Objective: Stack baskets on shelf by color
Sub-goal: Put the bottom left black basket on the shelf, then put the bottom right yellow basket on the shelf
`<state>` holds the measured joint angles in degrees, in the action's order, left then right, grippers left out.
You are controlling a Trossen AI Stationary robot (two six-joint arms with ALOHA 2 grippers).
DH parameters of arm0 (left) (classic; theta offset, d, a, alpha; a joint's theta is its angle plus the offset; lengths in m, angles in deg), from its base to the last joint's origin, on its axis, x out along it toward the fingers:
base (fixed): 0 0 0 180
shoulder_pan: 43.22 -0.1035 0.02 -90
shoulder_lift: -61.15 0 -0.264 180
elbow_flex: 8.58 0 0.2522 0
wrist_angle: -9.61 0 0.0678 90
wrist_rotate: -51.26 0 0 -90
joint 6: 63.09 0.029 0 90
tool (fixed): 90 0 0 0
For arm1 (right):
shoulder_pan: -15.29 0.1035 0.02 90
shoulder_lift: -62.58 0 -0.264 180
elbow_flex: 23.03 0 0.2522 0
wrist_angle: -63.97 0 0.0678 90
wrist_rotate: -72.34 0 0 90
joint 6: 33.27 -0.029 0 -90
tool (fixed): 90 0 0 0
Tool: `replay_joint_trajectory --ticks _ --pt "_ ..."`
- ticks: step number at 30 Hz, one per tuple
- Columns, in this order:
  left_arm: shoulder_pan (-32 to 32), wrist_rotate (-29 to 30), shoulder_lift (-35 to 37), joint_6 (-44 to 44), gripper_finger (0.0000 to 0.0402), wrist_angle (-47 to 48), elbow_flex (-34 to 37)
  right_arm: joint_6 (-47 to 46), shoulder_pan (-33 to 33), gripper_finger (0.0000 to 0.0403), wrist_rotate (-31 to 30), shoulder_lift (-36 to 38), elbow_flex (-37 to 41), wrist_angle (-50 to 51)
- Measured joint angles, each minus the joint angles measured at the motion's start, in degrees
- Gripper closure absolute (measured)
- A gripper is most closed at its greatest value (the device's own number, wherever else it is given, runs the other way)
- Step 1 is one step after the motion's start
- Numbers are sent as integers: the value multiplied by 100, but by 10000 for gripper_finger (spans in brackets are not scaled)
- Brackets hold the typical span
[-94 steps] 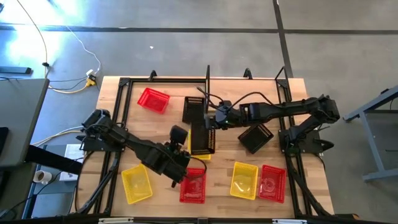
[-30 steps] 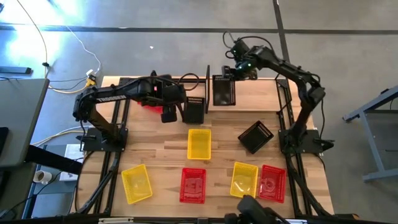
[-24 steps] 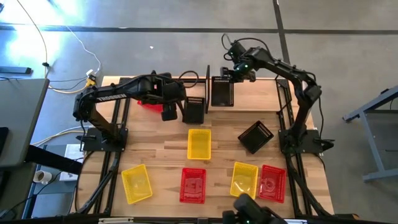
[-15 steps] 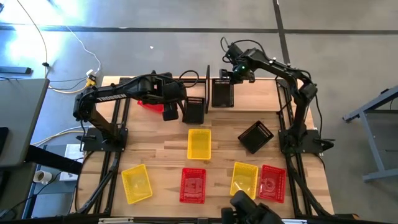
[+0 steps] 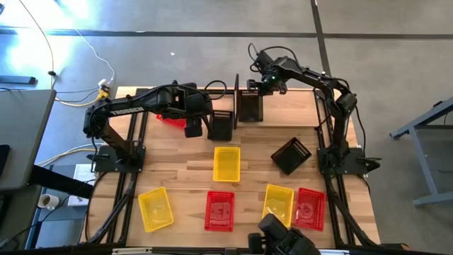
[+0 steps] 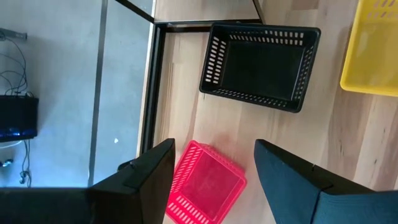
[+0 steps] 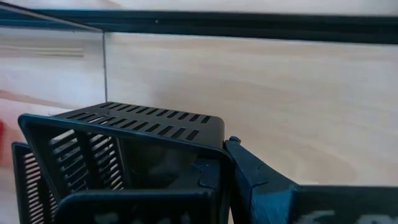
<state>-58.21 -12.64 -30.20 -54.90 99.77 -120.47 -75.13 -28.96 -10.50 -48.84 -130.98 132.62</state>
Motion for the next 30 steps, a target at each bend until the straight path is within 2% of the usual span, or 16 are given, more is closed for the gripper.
replay_joint_trajectory --ticks 18,30 --pt "0 -4 0 0 192 0 0 183 3 402 -109 0 39 -102" --pt "2 -2 -2 0 192 -2 0 181 3 348 -114 0 39 -262"
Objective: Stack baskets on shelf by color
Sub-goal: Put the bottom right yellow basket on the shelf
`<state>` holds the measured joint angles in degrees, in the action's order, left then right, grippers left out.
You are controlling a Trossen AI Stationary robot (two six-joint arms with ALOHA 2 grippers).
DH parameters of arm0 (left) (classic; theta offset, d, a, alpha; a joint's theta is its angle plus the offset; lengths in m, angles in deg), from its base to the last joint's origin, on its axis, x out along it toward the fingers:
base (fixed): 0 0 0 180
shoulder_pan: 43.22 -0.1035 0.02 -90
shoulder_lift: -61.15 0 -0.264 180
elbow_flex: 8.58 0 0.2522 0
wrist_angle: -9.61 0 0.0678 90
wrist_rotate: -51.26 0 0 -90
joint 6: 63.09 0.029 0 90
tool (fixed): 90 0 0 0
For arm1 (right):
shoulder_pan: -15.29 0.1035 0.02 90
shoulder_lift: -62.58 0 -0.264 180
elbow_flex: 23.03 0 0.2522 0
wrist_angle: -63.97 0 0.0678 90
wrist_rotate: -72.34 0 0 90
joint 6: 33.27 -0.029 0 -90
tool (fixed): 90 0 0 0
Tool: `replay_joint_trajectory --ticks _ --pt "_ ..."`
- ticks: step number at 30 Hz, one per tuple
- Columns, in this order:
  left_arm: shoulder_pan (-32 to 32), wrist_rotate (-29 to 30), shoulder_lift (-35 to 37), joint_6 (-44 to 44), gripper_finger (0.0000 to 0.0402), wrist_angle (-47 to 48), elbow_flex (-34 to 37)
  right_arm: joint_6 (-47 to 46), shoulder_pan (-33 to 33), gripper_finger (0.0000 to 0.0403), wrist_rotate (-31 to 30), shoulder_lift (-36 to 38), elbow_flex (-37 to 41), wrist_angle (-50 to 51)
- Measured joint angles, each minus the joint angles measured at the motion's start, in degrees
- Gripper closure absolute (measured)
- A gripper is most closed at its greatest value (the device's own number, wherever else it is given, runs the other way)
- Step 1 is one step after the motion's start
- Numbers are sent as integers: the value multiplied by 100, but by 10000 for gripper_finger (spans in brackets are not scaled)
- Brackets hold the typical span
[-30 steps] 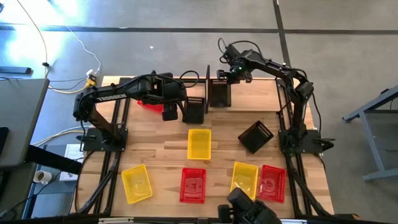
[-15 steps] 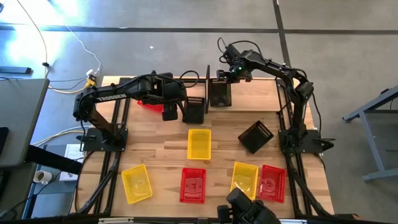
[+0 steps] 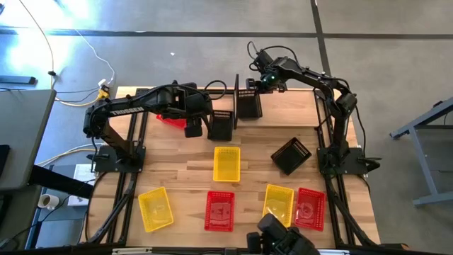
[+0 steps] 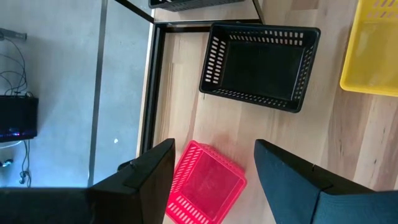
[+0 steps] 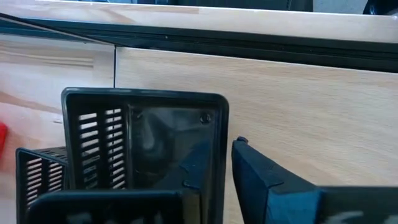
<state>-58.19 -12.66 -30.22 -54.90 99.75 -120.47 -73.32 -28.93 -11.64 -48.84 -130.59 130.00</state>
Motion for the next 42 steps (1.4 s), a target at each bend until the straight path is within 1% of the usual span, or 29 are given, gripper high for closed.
replay_joint_trajectory --ticks 5,11,14,19,23,28,35,42 --pt "0 0 0 0 192 2 0 -3 -8 345 -4 18 0 140" --pt "0 0 0 0 192 2 0 265 25 348 -267 241 -137 950" --pt "0 -2 0 0 192 4 0 439 169 347 -332 444 -221 1344" --pt "2 -151 10 0 192 34 0 449 672 347 -551 932 -200 1970" --pt "0 -544 154 0 192 54 -1 400 1212 347 -750 1370 -199 2254" --pt "0 -892 337 87 192 37 0 282 1991 347 -728 1858 -197 2321" --pt "0 -946 516 105 192 33 0 -172 3302 347 -709 2285 -197 2622" --pt "0 -946 546 11 192 46 0 -508 4799 347 -797 2367 -192 2766"
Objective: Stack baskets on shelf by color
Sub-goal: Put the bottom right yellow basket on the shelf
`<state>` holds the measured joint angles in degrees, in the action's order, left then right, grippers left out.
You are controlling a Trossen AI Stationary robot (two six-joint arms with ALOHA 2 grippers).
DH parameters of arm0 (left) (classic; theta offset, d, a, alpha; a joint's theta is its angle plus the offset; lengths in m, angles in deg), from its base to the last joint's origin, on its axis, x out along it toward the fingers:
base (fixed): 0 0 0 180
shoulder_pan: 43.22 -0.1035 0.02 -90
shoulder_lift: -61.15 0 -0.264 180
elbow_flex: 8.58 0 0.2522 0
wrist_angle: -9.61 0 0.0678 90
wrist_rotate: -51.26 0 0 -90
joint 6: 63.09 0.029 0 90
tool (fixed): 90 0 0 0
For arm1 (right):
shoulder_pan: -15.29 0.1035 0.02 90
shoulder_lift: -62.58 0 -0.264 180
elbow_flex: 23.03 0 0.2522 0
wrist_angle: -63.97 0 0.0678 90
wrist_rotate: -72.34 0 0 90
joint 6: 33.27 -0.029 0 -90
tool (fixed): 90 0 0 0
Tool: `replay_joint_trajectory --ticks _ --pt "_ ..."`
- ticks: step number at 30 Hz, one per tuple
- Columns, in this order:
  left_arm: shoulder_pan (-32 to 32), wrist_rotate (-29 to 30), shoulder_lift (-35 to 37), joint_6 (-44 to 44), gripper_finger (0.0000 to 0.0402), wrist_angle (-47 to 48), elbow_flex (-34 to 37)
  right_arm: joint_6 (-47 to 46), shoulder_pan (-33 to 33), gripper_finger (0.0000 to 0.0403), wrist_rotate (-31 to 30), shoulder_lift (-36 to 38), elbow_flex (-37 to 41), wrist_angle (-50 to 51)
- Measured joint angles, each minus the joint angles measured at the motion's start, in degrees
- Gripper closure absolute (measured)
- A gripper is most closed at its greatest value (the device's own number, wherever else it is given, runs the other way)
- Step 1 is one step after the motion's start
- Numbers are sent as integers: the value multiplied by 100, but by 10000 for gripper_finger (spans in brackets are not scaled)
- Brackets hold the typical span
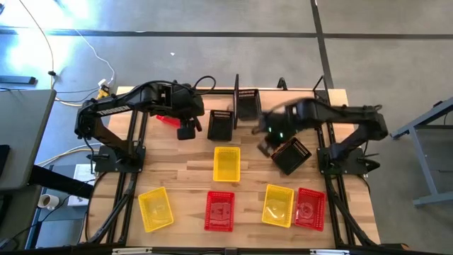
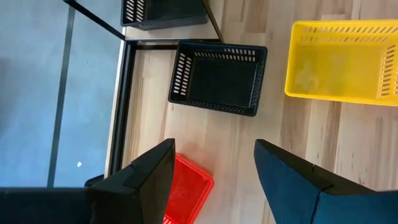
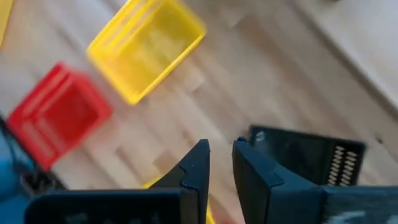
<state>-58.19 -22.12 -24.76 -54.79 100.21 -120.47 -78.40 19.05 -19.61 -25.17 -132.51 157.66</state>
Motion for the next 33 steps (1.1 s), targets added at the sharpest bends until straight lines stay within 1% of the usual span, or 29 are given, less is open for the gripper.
replay_joint_trajectory --ticks 5,8,13,15,18,21,25,33 --pt "0 -1 -1 -51 192 0 0 -290 924 347 27 0 0 0" --pt "0 -4 -2 -174 192 2 0 -624 1432 347 133 0 0 -1" --pt "0 -2 -2 -223 192 2 0 -1232 2278 342 115 0 0 1" --pt "0 -3 -2 -309 192 2 0 -1503 2604 330 90 0 0 7" --pt "0 -7 -2 -500 192 2 0 -1945 3042 301 76 0 0 23" --pt "4 -11 -2 -642 192 2 0 -2221 3452 273 -127 0 0 10" --pt "7 -108 -2 -665 192 -3 0 -2080 3890 257 -452 -170 0 -179" --pt "7 -517 -2 -819 192 -13 0 -1277 4181 260 -399 -900 2 -685"
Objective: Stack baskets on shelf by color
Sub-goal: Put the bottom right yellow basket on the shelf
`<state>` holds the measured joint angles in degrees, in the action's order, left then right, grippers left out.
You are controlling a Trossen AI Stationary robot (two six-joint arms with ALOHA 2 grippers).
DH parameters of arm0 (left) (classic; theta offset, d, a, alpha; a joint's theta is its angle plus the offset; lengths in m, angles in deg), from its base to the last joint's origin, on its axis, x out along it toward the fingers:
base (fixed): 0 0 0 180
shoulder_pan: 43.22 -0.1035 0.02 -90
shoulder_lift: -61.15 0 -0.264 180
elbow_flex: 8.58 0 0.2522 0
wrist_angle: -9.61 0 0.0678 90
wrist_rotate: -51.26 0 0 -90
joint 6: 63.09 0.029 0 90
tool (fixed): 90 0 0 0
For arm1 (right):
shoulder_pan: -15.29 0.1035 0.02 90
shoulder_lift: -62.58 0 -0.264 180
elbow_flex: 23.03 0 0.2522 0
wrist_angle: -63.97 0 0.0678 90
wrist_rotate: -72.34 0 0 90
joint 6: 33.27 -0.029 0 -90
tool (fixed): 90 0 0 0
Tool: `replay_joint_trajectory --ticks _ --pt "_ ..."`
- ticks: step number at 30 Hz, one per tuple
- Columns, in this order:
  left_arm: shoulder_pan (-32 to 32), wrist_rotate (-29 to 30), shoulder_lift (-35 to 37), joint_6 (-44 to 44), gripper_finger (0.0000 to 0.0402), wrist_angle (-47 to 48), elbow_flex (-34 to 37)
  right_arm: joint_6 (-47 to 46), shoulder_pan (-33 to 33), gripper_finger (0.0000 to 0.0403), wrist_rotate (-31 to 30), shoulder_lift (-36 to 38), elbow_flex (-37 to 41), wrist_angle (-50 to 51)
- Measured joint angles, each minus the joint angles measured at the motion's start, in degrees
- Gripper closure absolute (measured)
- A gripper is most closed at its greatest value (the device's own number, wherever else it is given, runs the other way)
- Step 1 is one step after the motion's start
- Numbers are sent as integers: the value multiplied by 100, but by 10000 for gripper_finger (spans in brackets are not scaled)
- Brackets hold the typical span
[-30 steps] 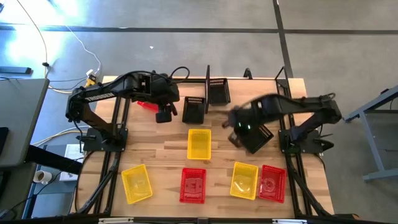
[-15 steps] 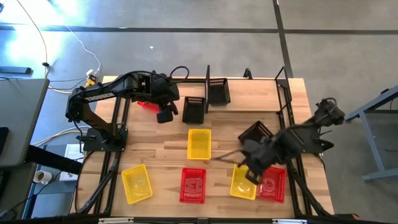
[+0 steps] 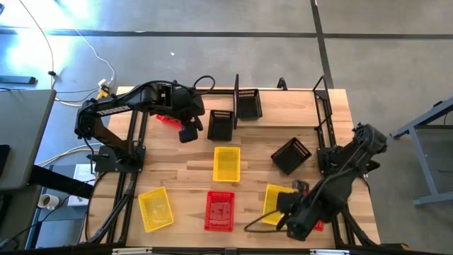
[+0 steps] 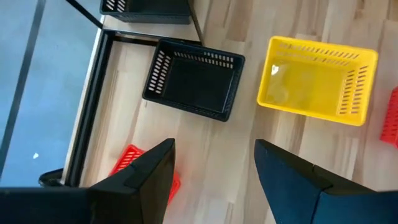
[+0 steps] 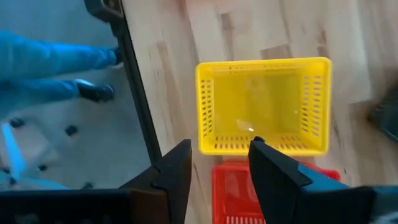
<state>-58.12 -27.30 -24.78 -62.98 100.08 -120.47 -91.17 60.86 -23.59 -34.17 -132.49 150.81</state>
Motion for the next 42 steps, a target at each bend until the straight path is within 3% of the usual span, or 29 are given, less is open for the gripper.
replay_joint_trajectory --ticks 11,33,37,42 --pt "7 -49 0 1 192 2 0 884 60 261 318 -1085 0 -503" --pt "7 -38 -4 8 192 8 0 208 -31 265 695 -2534 0 -687" --pt "7 -36 -4 7 192 9 1 128 -100 302 795 -2601 0 -648" --pt "7 -36 -4 8 192 9 2 25 -207 390 794 -2503 0 -646"
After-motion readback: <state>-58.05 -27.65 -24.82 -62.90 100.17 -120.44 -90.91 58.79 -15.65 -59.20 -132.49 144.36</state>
